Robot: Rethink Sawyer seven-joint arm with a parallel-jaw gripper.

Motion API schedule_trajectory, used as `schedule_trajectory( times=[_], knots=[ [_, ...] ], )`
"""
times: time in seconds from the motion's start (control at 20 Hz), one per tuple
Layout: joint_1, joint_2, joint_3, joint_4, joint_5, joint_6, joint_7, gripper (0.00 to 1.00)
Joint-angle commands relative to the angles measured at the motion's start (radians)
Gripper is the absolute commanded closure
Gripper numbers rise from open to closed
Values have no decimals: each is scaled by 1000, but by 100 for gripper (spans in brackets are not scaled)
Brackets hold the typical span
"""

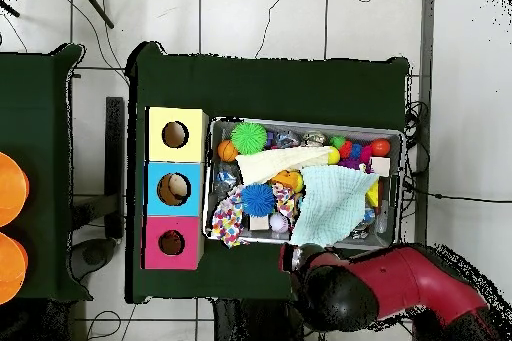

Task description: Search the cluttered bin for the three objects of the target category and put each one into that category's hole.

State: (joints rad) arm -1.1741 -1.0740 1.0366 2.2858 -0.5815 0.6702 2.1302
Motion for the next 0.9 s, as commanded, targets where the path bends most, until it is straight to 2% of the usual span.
schedule_trajectory(
  times=[0.05,0.1,0.3,0.4,0.5,0.65,0.7,0.75,0.8,0.85,0.9],
  knots=[
    [122,-37,-134,-51,-3,-36,151,0],
    [56,18,-27,-55,-20,-21,-63,0],
    [66,36,-47,-52,-21,-25,-60,0],
    [51,2,-39,-7,1,-44,-47,0],
    [25,-66,-16,59,43,-86,-23,0],
    [-15,-157,38,142,148,-99,-35,0],
    [-81,-226,136,221,329,-91,-51,0],
    [-129,-301,246,266,442,-122,-79,0],
    [-143,-334,301,281,473,-166,-81,0],
    [-104,-337,264,274,428,-200,-64,0],
    [-24,-291,155,239,325,-178,-16,0]
  ],
)
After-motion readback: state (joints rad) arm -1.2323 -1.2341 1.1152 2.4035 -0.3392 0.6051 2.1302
